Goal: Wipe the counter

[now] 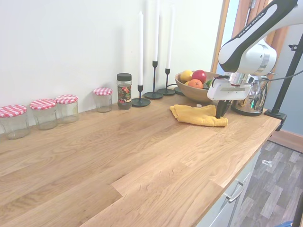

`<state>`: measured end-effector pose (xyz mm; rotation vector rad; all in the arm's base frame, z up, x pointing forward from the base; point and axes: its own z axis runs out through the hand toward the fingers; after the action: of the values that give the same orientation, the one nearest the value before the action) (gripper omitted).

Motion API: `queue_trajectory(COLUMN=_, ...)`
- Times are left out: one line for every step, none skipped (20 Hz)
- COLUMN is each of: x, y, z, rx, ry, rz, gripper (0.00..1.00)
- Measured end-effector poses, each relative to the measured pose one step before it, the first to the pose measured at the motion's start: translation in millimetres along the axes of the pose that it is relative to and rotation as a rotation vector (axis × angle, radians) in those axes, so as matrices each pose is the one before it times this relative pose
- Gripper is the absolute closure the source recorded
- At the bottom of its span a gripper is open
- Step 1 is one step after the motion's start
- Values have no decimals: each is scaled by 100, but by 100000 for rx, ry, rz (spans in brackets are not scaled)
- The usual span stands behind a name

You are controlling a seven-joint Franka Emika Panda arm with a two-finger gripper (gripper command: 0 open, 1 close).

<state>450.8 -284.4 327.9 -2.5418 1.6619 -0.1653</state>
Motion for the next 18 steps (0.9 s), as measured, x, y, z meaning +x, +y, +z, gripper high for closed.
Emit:
queue_trajectory(x=-1, y=-2, z=0, rx=-1, ry=-2, rz=39, gripper=0)
queue_trajectory(x=0, y=0, z=-1, rx=0, ry=4, rz=70, gripper=0)
queue_trajectory(x=0, y=0, z=-2, rx=-9, ry=10, rz=91, gripper=0)
queue_trajectory(x=-1, y=-1, z=-7, rx=-9, ry=16, rz=59, gripper=0)
queue_trajectory(x=-2, y=4, z=5, rx=-79, ry=23, rz=72, gripper=0)
queue_trajectory(x=-2, y=10, z=7, rx=-109, ry=38, rz=103, gripper=0)
queue_trajectory(x=19, y=26, z=-3, rx=-162, ry=125, rz=125, gripper=0)
queue_trajectory(x=40, y=47, z=-12, rx=-283, ry=221, rz=142, gripper=0)
queue_trajectory(x=35, y=34, z=-13, rx=-337, ry=288, rz=158, gripper=0)
queue_trajectory(x=25, y=23, z=-10, rx=-253, ry=216, rz=136, gripper=0)
queue_trajectory(x=28, y=33, z=-14, rx=-235, ry=189, rz=25, gripper=0)
queue_trajectory(x=29, y=36, z=-20, rx=-358, ry=253, rz=-76, gripper=0)
queue_trajectory(x=17, y=23, z=-21, rx=-255, ry=176, rz=65, gripper=0)
queue_trajectory(x=12, y=20, z=-18, rx=-75, ry=70, rz=85, gripper=0)
queue_trajectory(x=-5, y=22, z=-8, rx=-48, ry=24, rz=54, gripper=0)
queue_trajectory(x=-27, y=25, z=-6, rx=-54, ry=3, rz=80, gripper=0)
queue_trajectory(x=-39, y=41, z=-10, rx=-36, ry=-12, rz=96, gripper=0)
queue_trajectory(x=-9, y=53, z=-27, rx=-4, ry=25, rz=105, gripper=0)
